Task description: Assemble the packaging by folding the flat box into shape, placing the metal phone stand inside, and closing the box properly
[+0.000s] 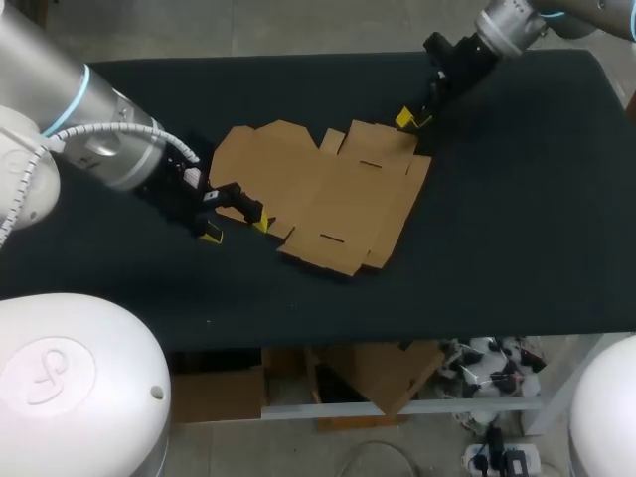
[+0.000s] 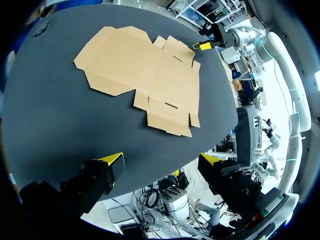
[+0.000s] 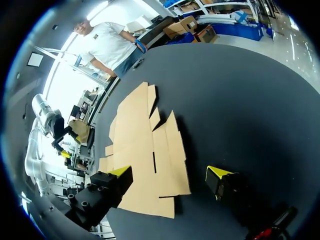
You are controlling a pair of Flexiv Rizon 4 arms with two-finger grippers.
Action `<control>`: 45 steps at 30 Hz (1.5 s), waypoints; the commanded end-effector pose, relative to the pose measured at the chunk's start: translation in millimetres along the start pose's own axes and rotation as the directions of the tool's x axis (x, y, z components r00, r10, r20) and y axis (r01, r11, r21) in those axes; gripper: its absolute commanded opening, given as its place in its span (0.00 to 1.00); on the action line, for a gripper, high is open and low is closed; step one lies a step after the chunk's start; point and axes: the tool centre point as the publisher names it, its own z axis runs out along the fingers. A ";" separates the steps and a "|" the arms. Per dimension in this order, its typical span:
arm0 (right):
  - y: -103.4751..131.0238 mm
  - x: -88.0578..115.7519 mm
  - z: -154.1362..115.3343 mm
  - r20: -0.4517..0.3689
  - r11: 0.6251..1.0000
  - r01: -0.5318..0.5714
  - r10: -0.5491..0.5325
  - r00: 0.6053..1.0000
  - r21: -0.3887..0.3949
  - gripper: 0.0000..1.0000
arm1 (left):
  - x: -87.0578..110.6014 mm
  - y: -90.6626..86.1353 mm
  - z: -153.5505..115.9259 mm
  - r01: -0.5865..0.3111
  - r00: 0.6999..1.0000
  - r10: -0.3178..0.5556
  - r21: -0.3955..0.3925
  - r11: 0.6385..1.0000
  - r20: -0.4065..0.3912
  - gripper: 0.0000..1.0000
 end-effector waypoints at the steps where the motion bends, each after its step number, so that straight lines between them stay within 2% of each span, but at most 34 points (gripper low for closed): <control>1: 16.6 -14.2 5.5 -0.060 0.986 0.001 0.009 0.998 0.167 1.00 | 2.6 1.9 -0.6 0.004 1.000 -0.004 0.005 1.000 0.012 1.00; 11: 20.1 -17.9 16.6 -0.064 0.976 -0.013 0.028 0.998 0.216 1.00 | 2.7 1.2 -0.3 0.011 1.000 -0.011 0.006 1.000 0.013 1.00; 26: 11.3 -8.1 32.1 -0.067 0.965 -0.014 0.032 0.997 0.262 0.99 | 0.9 0.9 1.6 0.012 1.000 -0.012 0.004 1.000 0.009 1.00; 33: 9.6 -2.8 38.2 -0.079 0.962 0.001 0.021 0.997 0.272 0.80 | -0.8 3.2 0.8 0.020 1.000 -0.020 0.006 1.000 0.007 1.00; 35: 9.6 -1.0 39.9 -0.086 0.961 0.009 0.015 0.996 0.275 0.69 | -1.1 3.8 0.6 0.020 1.000 -0.020 0.007 1.000 0.006 1.00; 42: 10.1 3.9 45.8 -0.090 0.956 0.022 0.005 0.996 0.292 0.46 | -2.9 6.3 0.0 0.024 1.000 -0.024 0.009 1.000 0.001 1.00; 45: 9.4 4.9 47.2 -0.091 0.956 0.021 0.006 0.996 0.293 0.22 | -3.4 7.5 -0.2 0.025 1.000 -0.025 0.010 1.000 0.000 1.00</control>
